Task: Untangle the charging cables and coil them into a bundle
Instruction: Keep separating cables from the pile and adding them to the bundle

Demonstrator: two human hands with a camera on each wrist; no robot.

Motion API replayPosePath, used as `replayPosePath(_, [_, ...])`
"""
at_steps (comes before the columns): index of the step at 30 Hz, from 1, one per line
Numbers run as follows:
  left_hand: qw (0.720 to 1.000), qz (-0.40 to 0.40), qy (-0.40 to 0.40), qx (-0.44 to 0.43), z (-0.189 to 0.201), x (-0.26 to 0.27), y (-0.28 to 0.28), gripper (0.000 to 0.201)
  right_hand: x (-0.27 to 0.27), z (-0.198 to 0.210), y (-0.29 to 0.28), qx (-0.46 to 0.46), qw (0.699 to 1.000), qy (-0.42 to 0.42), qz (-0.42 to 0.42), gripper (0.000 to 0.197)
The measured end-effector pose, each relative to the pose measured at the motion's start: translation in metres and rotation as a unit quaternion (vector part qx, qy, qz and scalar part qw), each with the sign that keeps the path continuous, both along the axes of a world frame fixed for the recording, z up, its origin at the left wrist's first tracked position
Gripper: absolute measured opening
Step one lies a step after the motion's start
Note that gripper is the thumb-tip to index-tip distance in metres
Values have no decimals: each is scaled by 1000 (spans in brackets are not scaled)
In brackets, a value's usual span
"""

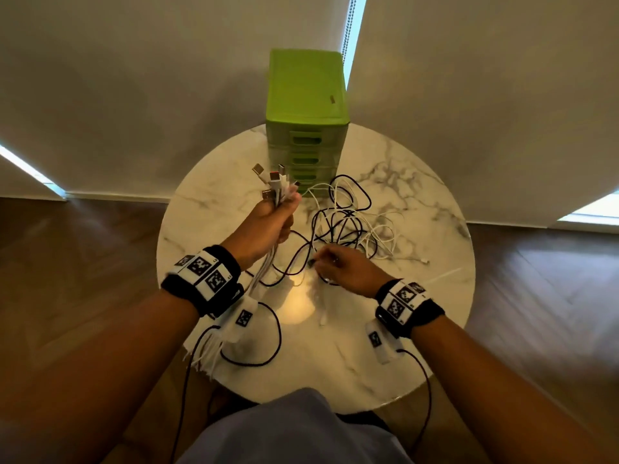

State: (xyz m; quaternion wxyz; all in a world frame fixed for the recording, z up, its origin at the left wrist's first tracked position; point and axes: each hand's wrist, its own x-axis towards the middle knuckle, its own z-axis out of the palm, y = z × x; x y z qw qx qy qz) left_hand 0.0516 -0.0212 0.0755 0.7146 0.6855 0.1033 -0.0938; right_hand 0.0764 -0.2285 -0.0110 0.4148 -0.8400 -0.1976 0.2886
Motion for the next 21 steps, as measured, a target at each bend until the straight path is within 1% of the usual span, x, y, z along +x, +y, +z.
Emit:
replayPosePath(1, [1000,1,8,5,-2,2,-7,22,6,-5,-18,-27,999,1,-29,14])
replayPosePath(2, [1000,2,16,7,-4,4,-14,20,11,-12,-37,-57,997,4,-56,10])
replayPosePath(3, [1000,3,23,8,-6,5,-19,20,14,-18,-51,-85,994,3,-75,10])
replayPosePath(4, [1000,1,25,9,-9,6,-24,20,15,-23,-63,-115,990,-3,-79,13])
replayPosePath(6, [1000,-1,24,13,-15,8,-33,23,15,-30,-76,-155,986,-7,-54,16])
replayPosePath(8, [999,0,25,22,-18,7,-38,28,12,-37,-75,-151,988,4,-31,14])
replayPosePath(11, [999,21,31,26,-19,4,-45,31,9,-48,-56,-135,989,30,-51,15])
replayPosePath(14, [998,47,32,34,-19,1,-50,36,12,-65,-38,-158,986,24,-56,30])
replayPosePath(16, [996,66,31,47,-18,-2,-53,36,17,-75,-33,-184,982,6,-46,33])
replayPosePath(18, [994,88,32,55,-17,-5,-53,35,26,-76,-34,-179,983,-31,-34,28])
replayPosePath(20, [991,100,31,83,-17,-9,-53,40,38,-65,-41,-136,984,-94,-62,19])
replayPosePath(21, [990,103,29,91,-18,-12,-53,43,45,-56,-45,-103,982,-126,-91,19])
